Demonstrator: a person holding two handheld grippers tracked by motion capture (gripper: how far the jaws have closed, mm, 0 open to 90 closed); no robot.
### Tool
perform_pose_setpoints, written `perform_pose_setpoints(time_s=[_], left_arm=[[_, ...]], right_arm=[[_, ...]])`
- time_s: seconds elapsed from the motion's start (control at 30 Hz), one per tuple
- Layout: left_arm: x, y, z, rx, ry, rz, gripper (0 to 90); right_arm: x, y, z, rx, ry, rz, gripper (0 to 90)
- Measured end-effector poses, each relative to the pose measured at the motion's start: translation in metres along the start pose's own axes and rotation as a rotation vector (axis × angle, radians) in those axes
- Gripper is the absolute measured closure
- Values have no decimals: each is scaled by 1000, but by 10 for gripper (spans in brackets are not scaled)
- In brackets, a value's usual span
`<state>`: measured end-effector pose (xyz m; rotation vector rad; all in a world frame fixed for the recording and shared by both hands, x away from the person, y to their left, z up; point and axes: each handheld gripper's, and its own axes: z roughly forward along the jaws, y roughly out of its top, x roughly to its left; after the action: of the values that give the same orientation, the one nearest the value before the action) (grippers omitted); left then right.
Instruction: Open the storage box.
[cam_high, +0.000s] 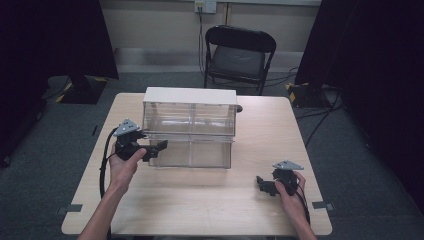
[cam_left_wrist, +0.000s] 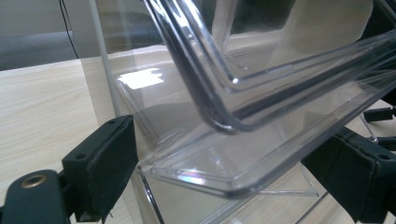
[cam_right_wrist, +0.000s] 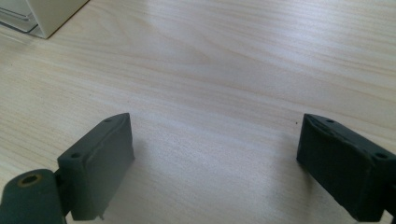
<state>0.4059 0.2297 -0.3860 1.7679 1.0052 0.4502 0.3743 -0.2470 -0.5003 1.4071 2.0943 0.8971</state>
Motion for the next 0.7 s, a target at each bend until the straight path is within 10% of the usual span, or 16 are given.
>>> perform_pose_setpoints(time_s=[0.7], left_arm=[[2,0,-2,-6,-14,-6,122]], right_arm=[[0,0,0,0,0,0,102]])
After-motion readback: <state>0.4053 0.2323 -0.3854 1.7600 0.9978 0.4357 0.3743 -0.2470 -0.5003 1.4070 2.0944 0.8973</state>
